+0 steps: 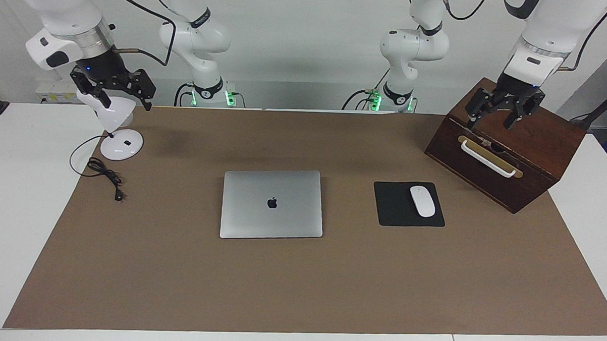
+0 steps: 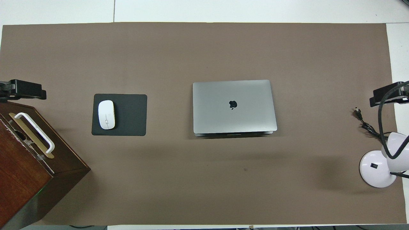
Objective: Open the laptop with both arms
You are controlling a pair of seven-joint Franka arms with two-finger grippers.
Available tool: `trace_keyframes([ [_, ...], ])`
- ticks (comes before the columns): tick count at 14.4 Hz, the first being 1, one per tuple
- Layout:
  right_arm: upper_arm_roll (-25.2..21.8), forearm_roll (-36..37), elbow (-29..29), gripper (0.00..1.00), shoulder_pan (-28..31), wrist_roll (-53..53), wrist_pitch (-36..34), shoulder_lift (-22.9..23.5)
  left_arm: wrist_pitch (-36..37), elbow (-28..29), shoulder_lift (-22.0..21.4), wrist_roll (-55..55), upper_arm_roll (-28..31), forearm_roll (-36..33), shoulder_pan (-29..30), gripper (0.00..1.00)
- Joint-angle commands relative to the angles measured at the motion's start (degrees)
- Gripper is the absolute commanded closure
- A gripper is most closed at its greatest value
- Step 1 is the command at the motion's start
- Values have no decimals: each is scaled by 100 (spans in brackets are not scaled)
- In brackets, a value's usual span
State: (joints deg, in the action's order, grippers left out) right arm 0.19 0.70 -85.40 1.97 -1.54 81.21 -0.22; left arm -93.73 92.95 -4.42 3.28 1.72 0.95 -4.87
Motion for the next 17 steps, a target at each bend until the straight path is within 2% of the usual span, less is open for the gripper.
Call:
trace_keyframes([
  [1, 34, -78, -47, 0, 49, -110, 88, -39, 13, 153, -138, 50, -23, 1, 22, 0],
  [9, 34, -78, -47, 0, 49, -110, 88, -39, 13, 162, -156, 67, -31, 1, 13, 0],
  [10, 34, -78, -47, 0, 49, -101, 88, -39, 4, 171, -164, 76, -31, 1, 4, 8],
  [11, 34, -78, -47, 0, 49, -101, 97, -39, -5, 171, -164, 76, -23, 1, -5, 39],
  [12, 34, -70, -47, 0, 49, -101, 97, -39, -22, 171, -164, 76, -23, 1, -5, 76],
  [13, 34, -70, -47, 0, 58, -66, 97, -39, -40, 171, -164, 67, -23, 1, -5, 93],
  [14, 43, -61, -47, 0, 67, -49, 97, -48, -49, 171, -156, 67, -23, 1, -5, 100],
  [17, 69, -43, -38, 0, 67, -48, 89, -57, -57, 171, -156, 85, -23, 10, -5, 100],
])
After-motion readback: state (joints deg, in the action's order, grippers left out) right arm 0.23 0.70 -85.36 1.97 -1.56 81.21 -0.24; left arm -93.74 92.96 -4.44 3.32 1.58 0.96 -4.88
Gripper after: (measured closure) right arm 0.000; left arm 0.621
